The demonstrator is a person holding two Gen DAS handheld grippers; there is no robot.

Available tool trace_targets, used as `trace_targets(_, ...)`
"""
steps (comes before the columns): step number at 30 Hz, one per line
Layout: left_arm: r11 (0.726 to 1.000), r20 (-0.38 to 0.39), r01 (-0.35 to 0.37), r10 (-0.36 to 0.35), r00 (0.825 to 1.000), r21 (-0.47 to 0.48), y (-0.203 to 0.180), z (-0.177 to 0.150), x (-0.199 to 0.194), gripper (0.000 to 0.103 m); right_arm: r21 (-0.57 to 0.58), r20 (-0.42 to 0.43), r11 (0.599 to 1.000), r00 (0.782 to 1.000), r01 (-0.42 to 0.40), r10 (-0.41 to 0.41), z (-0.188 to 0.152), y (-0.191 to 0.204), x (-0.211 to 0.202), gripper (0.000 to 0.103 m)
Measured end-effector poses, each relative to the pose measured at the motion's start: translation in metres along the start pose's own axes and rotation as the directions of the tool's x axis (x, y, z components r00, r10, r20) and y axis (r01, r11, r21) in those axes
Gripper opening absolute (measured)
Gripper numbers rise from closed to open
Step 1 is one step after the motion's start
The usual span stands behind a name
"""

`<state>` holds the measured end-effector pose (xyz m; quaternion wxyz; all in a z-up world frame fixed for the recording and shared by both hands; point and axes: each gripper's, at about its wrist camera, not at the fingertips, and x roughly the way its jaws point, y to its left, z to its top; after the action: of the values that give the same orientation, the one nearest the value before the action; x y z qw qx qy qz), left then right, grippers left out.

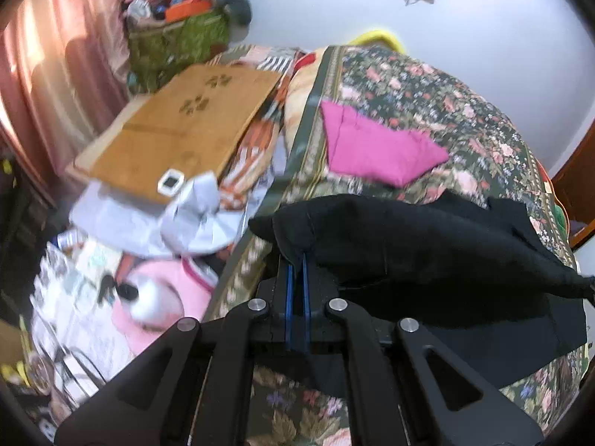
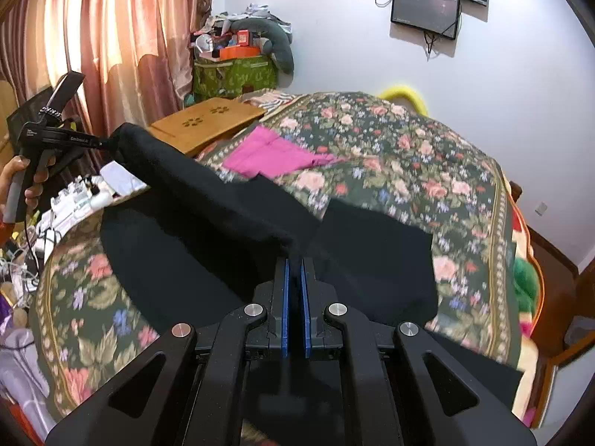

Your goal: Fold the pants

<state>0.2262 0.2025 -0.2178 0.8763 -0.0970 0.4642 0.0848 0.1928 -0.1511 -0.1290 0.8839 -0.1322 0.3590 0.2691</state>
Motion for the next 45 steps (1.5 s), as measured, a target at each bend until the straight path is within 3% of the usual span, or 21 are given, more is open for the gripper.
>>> trace_targets(6, 0.999, -0.071, -0.008, 0.005, 0.997, -0.038, 0.014, -0.041, 0.019, 0.003, 0.030, -0.027, 0.999, 0.999, -0.017, 0.018, -0.024, 0.011, 0.001, 0.005)
trace_targets(10, 0.997, -0.101, -0.070, 0.068, 0.993, -0.017, 0.017, -0.059, 0.027, 0.001, 0.051, -0.049, 0.998, 0.998, -0.026, 0.028, -0.039, 0.016, 0.003, 0.005)
trace_targets(14, 0.996, -0.131, -0.085, 0.083, 0.988, -0.007, 0.024, -0.072, 0.029, 0.001, 0.066, -0.057, 0.997, 0.998, -0.034, 0.037, -0.051, 0.019, 0.003, 0.007)
trace_targets(21, 0.997, -0.082, -0.073, 0.074, 0.994, 0.007, 0.016, -0.065, 0.006, 0.004, 0.047, -0.004, 0.998, 1.000, -0.029, 0.030, -0.036, 0.014, -0.023, 0.009)
trace_targets(25, 1.000, -0.038, -0.028, 0.029, 0.999, 0.013, 0.001, -0.049, -0.012, 0.011, 0.084, 0.035, 0.996, 0.999, -0.010, 0.007, -0.021, -0.004, -0.037, 0.009)
trace_targets(28, 0.999, -0.002, -0.006, 0.006, 1.000, 0.045, -0.018, -0.036, -0.023, 0.026, 0.139, 0.055, 0.990, 0.998, -0.021, 0.014, -0.010, -0.020, -0.039, 0.009)
trace_targets(31, 0.998, 0.041, 0.020, -0.023, 0.999, 0.066, -0.038, -0.021, -0.034, 0.048, 0.172, 0.054, 0.985, 0.999, -0.005, -0.004, 0.002, -0.036, -0.032, 0.013)
trace_targets(33, 0.996, 0.071, 0.027, -0.033, 0.997, 0.081, -0.051, -0.011, -0.039, 0.066, 0.168, 0.045, 0.986, 0.999, 0.006, -0.014, 0.008, -0.042, -0.025, 0.024)
trace_targets(36, 0.993, 0.101, 0.035, -0.046, 0.994, 0.111, -0.071, 0.004, -0.040, 0.084, 0.169, 0.026, 0.985, 0.999, 0.018, -0.023, 0.018, -0.050, -0.010, 0.041)
trace_targets(39, 0.990, 0.100, 0.053, -0.066, 0.993, 0.129, -0.088, 0.015, -0.034, 0.090, 0.171, 0.001, 0.985, 1.000, 0.018, -0.019, 0.025, -0.058, 0.008, 0.055)
trace_targets(45, 0.984, 0.046, 0.068, -0.076, 0.996, 0.168, -0.118, 0.032, -0.003, 0.093, 0.159, -0.070, 0.987, 0.997, -0.008, 0.019, 0.040, -0.069, 0.054, 0.059)
